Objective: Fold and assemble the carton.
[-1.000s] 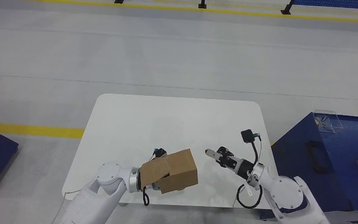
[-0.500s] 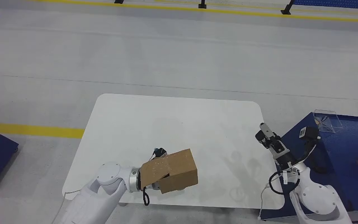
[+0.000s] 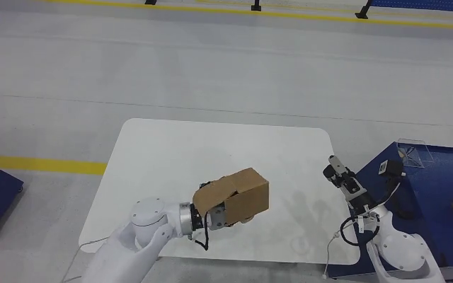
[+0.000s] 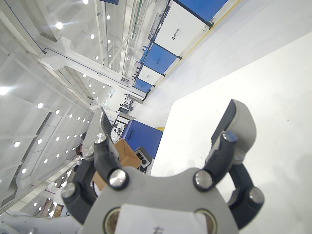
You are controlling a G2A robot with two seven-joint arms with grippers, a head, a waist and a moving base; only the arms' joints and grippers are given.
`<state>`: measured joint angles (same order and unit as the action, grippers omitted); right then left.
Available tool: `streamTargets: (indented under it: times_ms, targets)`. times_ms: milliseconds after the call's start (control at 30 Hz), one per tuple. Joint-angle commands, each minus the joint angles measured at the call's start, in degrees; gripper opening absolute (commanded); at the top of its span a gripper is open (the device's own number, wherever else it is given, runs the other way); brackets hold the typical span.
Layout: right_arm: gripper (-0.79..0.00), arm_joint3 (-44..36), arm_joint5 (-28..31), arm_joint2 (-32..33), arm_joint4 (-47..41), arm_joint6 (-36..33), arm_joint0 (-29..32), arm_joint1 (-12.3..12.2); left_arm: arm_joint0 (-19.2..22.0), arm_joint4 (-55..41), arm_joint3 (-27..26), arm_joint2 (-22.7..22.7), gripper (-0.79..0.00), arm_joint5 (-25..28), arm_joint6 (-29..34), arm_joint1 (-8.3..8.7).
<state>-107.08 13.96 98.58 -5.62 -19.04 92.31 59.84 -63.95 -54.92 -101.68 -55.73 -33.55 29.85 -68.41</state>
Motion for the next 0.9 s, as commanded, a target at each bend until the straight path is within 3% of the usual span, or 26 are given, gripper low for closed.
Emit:
streamTargets:
  times_ms: [0,133,233,367,500,700,767,833,867]
  targets:
    - [0.0,0.0,0.0,0.0,0.0,0.0,0.0,0.0,-0.84,-12.6,-2.49,1.46,-0.785,0.12,-19.76,-1.7]
    - [0.0,0.0,0.0,0.0,0.0,0.0,0.0,0.0,-1.52,-34.15,-3.76,6.3,-0.785,10.55,-48.42,-5.38]
    - [0.0,0.0,0.0,0.0,0.0,0.0,0.0,0.0,1.23,-40.37,-1.87,9.22,-0.785,21.0,-61.89,-7.61]
    - [0.0,0.0,0.0,0.0,0.0,0.0,0.0,0.0,4.41,-45.63,3.27,12.27,-0.785,29.7,-74.58,-10.0]
    - [0.0,0.0,0.0,0.0,0.0,0.0,0.0,0.0,7.91,-50.54,8.56,14.25,-0.785,34.54,-87.82,-12.04]
    - [0.0,0.0,0.0,0.0,0.0,0.0,0.0,0.0,12.7,-55.39,17.67,16.33,-0.785,36.41,-94.89,-14.64]
    - [0.0,0.0,0.0,0.0,0.0,0.0,0.0,0.0,13.71,-57.52,20.55,16.5,-0.443,36.25,-93.84,-15.43]
    - [0.0,0.0,0.0,0.0,0.0,0.0,0.0,0.0,14.57,-58.11,23.56,16.84,0.0,36.32,-93.75,-16.06]
    - [0.0,0.0,0.0,0.0,0.0,0.0,0.0,0.0,14.91,-58.34,24.25,16.97,0.0,36.35,-93.55,-16.35]
